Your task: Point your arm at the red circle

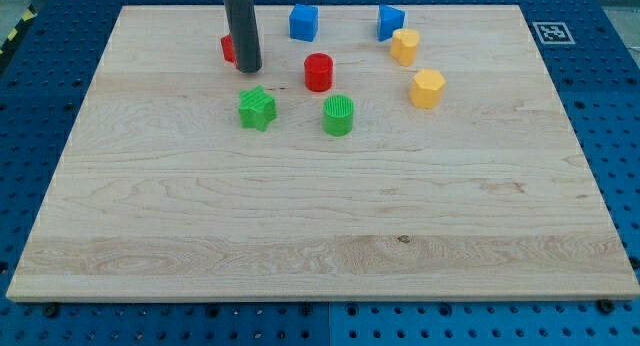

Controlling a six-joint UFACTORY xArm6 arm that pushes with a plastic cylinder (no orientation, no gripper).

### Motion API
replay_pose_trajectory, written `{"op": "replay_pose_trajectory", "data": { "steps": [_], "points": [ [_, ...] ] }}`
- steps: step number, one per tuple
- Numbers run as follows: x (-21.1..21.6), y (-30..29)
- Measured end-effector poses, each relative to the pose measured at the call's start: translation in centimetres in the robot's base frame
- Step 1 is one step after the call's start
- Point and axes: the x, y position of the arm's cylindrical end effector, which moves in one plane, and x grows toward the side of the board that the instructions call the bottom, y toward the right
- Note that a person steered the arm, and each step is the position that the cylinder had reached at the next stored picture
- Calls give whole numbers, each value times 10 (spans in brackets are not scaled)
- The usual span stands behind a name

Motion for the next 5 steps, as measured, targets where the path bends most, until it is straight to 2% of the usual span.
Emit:
{"op": "replay_pose_trajectory", "data": {
  "steps": [4,5],
  "points": [
    [-4,52],
    [-25,58]
  ]
}}
